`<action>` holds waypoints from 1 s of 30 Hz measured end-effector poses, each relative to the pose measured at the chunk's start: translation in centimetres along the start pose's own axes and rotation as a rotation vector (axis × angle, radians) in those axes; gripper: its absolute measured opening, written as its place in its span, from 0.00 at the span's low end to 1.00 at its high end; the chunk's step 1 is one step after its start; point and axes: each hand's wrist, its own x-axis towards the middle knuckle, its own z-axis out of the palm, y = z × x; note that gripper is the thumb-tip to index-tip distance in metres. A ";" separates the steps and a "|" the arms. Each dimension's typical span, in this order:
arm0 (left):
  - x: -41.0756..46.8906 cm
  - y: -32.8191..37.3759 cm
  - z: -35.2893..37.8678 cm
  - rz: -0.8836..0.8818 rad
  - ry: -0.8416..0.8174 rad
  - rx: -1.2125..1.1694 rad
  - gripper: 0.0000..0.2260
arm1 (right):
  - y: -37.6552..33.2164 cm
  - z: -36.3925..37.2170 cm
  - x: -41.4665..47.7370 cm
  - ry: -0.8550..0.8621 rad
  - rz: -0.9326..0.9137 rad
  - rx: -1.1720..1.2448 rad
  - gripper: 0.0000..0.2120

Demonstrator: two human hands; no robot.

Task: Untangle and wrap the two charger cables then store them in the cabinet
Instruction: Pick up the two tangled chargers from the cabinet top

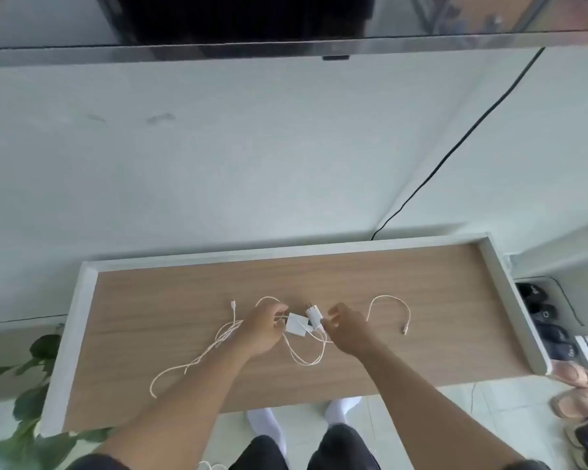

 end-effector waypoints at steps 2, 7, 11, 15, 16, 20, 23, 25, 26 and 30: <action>0.6 -0.2 1.2 -0.010 -0.055 0.030 0.23 | 0.3 0.8 1.1 -0.011 0.016 0.009 0.21; 0.2 -0.8 3.7 -0.016 -0.157 0.158 0.26 | 1.1 3.3 3.1 -0.032 0.074 0.002 0.26; -0.3 -1.3 4.3 -0.001 -0.140 0.191 0.25 | 1.6 5.0 4.2 -0.022 0.087 -0.005 0.25; -0.5 -2.5 4.8 -0.007 -0.150 0.214 0.23 | 2.2 6.0 4.5 0.000 0.091 0.010 0.19; -0.5 -2.8 4.8 -0.004 -0.142 0.214 0.21 | 2.3 6.2 4.6 0.009 0.091 0.017 0.18; 0.5 -2.8 4.8 0.005 0.014 0.242 0.08 | 2.8 6.8 4.6 0.032 0.096 0.116 0.18; 1.9 -1.9 4.8 -0.003 0.141 0.264 0.08 | 3.2 6.7 4.5 0.031 0.092 0.155 0.19; 3.0 -1.2 5.0 0.021 0.092 0.298 0.20 | 3.4 6.5 4.4 0.032 0.081 0.196 0.18; 3.4 -0.9 5.1 0.031 0.048 0.320 0.26 | 3.5 6.4 4.2 0.029 0.075 0.200 0.16; 4.7 -0.5 6.0 0.048 0.012 0.435 0.22 | 3.5 6.0 3.6 0.024 0.025 0.212 0.10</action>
